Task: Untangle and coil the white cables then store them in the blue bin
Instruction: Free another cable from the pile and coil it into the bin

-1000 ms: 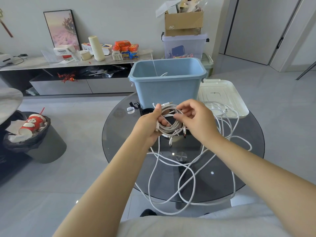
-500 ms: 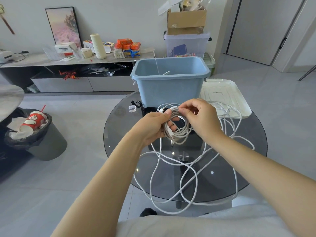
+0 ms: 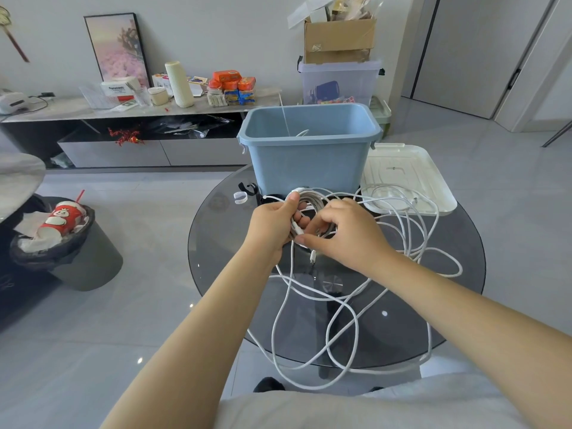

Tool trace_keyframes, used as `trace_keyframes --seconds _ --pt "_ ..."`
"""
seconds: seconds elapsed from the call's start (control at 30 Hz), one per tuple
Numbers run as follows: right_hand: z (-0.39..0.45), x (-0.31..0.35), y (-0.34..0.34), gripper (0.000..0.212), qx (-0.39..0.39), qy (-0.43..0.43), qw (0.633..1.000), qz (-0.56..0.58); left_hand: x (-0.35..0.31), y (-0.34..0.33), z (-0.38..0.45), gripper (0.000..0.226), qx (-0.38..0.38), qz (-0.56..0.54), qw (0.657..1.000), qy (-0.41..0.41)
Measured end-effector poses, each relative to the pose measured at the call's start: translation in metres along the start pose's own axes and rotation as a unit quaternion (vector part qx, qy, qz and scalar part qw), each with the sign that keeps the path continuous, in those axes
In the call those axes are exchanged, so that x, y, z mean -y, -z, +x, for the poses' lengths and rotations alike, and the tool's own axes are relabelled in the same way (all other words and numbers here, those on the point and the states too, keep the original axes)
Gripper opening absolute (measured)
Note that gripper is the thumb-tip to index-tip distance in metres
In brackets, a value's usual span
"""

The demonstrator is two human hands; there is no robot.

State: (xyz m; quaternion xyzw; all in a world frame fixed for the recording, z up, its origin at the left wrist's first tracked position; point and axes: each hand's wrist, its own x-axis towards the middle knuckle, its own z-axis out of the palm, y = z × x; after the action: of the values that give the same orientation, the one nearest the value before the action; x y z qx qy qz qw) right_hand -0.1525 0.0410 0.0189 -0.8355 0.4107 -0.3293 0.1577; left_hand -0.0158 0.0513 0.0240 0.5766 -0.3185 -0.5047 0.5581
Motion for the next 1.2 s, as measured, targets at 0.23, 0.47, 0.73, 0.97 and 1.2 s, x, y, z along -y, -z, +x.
trace_keyframes --seconds 0.23,0.47,0.73,0.97,1.2 --pt "-0.005 0.007 -0.002 0.01 0.036 0.007 0.998 0.044 -0.003 0.002 0.0 0.035 -0.021 -0.015 1.0 -0.006" --pt "-0.016 0.013 -0.011 0.014 0.044 0.018 0.997 0.069 -0.011 0.018 0.007 0.03 0.004 -0.016 1.0 -0.019" --pt "0.001 0.003 -0.002 0.019 0.0 -0.161 0.973 0.167 -0.005 0.019 0.009 0.031 0.011 -0.021 0.998 -0.063" --pt "0.006 -0.005 0.002 0.016 0.014 -0.229 0.944 0.238 -0.001 0.014 0.006 0.044 -0.003 0.074 0.995 -0.072" --pt "0.004 -0.004 -0.002 0.012 -0.086 -0.162 0.972 0.148 -0.002 0.01 0.006 0.049 0.02 0.171 0.984 -0.055"
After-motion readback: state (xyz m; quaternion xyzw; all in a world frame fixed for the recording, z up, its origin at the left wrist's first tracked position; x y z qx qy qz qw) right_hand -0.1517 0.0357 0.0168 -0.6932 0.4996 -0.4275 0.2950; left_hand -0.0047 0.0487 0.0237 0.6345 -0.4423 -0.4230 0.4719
